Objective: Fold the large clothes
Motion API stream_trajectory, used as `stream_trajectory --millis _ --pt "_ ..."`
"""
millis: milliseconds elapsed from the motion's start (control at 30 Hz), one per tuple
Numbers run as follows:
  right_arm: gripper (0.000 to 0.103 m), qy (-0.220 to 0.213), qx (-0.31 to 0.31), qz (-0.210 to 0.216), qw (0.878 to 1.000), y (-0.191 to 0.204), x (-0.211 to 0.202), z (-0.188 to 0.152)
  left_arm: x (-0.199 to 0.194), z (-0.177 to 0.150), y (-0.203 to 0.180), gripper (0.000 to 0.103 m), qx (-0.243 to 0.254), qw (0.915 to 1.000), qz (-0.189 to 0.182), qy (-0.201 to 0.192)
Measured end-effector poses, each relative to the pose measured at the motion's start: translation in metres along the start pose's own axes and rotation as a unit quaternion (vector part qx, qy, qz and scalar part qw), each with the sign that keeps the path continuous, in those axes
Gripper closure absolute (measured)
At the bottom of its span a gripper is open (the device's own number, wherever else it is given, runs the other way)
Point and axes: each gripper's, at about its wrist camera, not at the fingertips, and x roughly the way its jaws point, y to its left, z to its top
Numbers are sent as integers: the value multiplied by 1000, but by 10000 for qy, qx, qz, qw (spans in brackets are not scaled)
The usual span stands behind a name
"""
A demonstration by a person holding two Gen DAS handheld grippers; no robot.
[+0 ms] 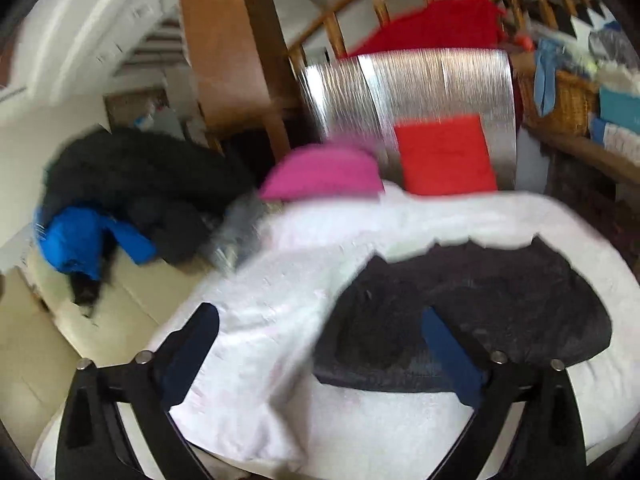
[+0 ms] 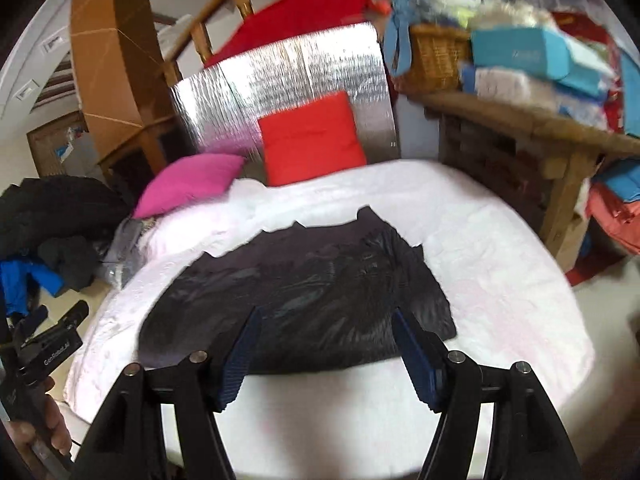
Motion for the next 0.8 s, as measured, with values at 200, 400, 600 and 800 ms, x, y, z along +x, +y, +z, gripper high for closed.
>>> stream_trajectory --millis 200,400,600,800 --pt "28 -464 -446 -250 9976 31 -93 -15 -101 6 24 0 -72 9973 -305 -667" --pt "23 -873 -474 -426 9941 44 -159 -27 -156 3 36 0 -138 9933 -901 -706" --pt "23 -1063 -513 -471 9919 52 -189 -36 -176 -3 46 0 -304 9922 -988 -701" --pt "23 -1128 -555 -382 9913 70 -198 -40 -177 -6 60 0 -481 9925 -878 -701"
